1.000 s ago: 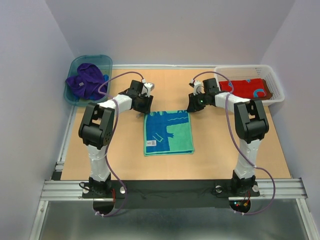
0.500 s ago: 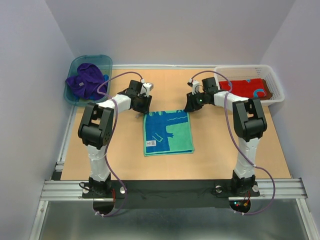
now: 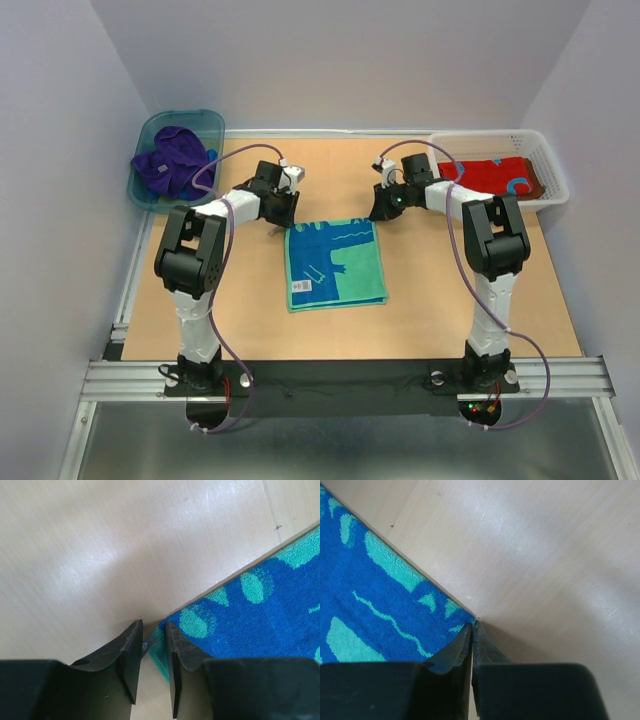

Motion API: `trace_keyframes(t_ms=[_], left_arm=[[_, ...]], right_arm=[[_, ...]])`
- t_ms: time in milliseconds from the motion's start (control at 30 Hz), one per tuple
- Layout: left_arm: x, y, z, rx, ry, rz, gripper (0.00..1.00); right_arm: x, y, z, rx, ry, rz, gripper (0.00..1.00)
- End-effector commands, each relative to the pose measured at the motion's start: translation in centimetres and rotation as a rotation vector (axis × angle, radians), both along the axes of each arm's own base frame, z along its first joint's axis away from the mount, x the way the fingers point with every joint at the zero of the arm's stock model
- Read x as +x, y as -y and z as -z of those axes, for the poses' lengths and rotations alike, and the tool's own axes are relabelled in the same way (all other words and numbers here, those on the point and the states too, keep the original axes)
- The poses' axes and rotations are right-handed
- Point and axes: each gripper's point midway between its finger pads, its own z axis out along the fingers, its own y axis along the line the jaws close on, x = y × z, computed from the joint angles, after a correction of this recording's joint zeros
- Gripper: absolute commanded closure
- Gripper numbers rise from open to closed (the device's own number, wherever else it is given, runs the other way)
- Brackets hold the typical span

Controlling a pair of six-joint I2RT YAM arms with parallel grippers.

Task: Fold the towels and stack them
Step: Fold the towel

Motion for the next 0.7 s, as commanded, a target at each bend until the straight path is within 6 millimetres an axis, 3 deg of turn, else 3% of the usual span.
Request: trace_keyframes(t_ms=[0, 367, 667], left_arm=[[-3.9, -2.4, 2.6, 0.075, -0.139, -0.010, 0.66], [-4.6, -3.3, 2.2, 0.041, -0.152, -0.033, 0.63], [-4.8, -2.3, 1.8, -0.017, -0.160, -0.010, 0.57]], right_arm=[[-2.9, 2.2, 5.4, -0.160, -0.134, 0.012, 1.00], [-3.1, 2.8, 5.9, -0.193, -0.135, 0.018, 1.00], [-3.0, 2.9, 5.8, -0.197, -0.133, 0.022, 1.00]])
